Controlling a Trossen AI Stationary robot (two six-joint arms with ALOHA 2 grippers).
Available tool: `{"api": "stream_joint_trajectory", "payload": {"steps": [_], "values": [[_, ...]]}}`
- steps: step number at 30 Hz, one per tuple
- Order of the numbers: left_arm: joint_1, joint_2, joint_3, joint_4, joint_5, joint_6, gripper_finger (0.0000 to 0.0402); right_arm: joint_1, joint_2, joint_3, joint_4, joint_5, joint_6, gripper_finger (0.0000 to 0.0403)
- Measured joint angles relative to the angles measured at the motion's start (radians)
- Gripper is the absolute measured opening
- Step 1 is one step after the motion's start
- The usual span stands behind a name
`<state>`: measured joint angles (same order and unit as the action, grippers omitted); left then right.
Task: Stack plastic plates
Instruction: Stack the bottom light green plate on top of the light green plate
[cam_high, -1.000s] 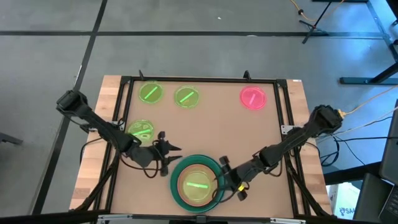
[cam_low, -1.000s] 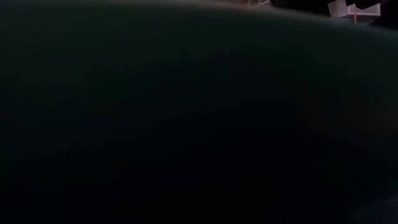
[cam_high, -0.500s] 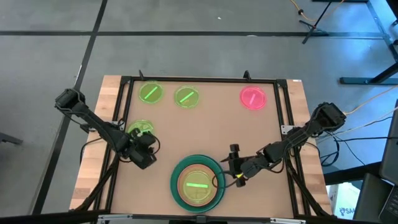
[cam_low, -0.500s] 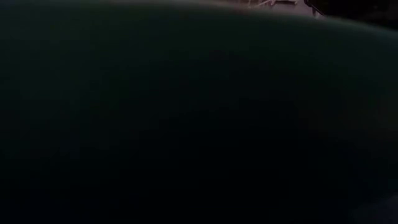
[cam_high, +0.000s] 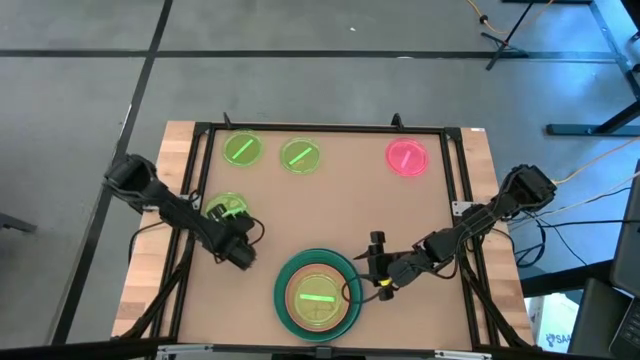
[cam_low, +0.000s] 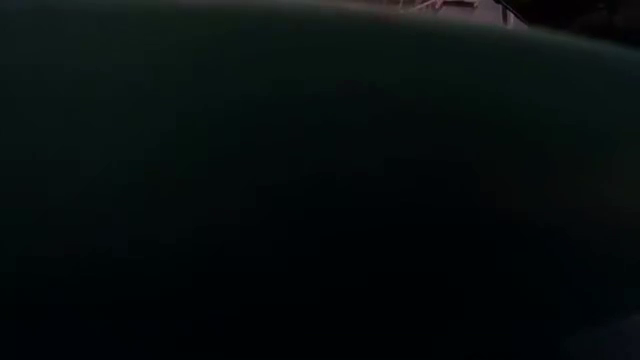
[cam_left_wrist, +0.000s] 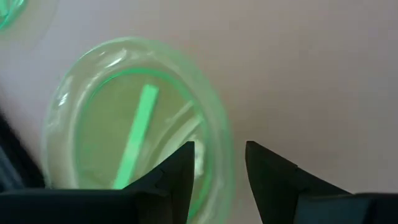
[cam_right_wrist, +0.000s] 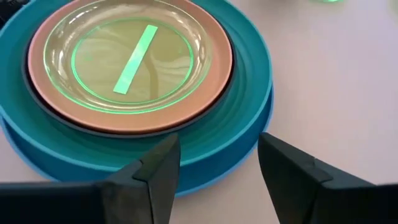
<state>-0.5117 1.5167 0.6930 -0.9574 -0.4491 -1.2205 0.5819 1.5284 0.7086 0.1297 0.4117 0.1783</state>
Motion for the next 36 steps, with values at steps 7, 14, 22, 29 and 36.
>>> {"api": "stream_joint_trajectory", "payload": {"steps": [7,14,22,29,36], "values": [[0.020,0.079,0.006,-0.027,0.018,0.001,0.0123,0.000,0.000,0.000,0.000,0.041,-0.003,0.0207],[0.018,0.085,0.001,-0.031,0.015,0.051,0.0027,0.000,0.000,0.000,0.000,0.051,-0.002,0.0207],[-0.005,0.086,0.134,-0.189,-0.012,0.163,0.0002,0.000,0.000,0.000,0.000,0.069,-0.003,0.0207],[-0.109,0.086,0.355,-0.145,-0.144,0.327,0.0002,0.000,0.000,0.000,-0.001,0.068,-0.002,0.0207],[-0.197,0.085,0.475,0.212,-0.177,0.686,0.0001,0.000,0.000,0.000,-0.001,0.068,-0.001,0.0207]]}}
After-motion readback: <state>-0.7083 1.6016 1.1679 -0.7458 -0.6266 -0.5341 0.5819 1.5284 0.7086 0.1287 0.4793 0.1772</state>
